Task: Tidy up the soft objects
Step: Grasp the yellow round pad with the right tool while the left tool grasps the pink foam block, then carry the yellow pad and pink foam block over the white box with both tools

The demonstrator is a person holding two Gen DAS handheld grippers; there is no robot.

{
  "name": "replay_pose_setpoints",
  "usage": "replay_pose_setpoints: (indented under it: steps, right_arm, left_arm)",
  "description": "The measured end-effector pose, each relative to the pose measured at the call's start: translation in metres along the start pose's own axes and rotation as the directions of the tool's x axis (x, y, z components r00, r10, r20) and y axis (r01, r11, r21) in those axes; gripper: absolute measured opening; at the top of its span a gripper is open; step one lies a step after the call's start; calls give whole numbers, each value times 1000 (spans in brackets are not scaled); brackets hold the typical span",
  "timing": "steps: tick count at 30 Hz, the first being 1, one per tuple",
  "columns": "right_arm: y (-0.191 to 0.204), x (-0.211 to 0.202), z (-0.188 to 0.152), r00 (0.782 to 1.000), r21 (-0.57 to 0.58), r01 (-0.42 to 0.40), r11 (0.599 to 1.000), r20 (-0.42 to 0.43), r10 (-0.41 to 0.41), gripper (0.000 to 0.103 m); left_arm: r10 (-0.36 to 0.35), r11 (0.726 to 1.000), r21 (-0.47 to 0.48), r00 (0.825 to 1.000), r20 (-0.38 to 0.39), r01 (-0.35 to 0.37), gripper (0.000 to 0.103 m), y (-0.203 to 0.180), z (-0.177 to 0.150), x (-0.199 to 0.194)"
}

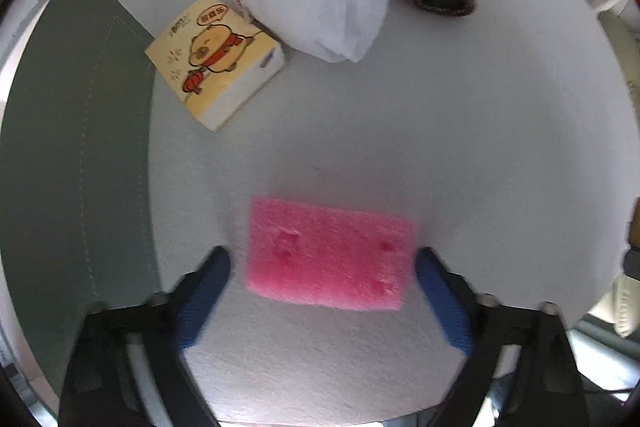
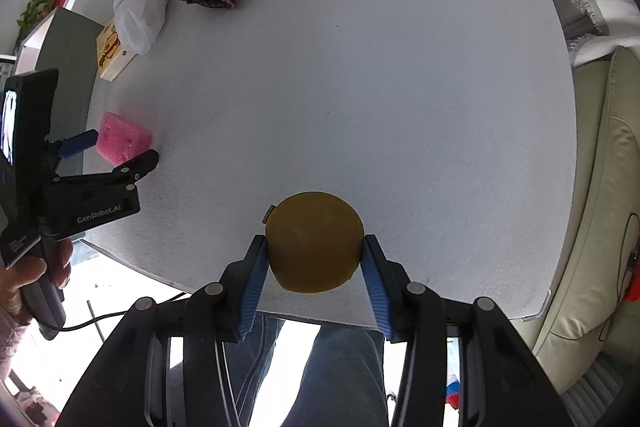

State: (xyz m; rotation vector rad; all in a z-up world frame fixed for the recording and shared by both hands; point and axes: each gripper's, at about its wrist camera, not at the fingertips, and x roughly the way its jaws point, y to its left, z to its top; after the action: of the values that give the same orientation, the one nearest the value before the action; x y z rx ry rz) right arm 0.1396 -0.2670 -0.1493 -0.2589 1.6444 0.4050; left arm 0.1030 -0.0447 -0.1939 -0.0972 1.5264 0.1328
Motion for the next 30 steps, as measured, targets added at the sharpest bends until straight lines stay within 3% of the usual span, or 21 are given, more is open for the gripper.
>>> replay_pose_setpoints:
  steps: [1,9,15,30]
  right_arm:
    - [-1,-2,1,1000,1,5,1000,0,-5,50]
    - [16,2,-7,1000,-1,27,1000,5,-27,50]
    - [29,-7,-5,999,-19,40,999,18,-40,50]
    - [77,-32,1,997,-101,62,993,56,-56,50]
  left_arm:
    - [-3,1000,-4,1000,1,3,74,-1,-4,-5]
    - [-29,999,-24,1000,12,29,73,-21,-55,-21]
    - [-69,996,-52,997,45,71,73,-19,-69,-40]
    - [-91,988,-114,986,139,107,73,7,-87,-73]
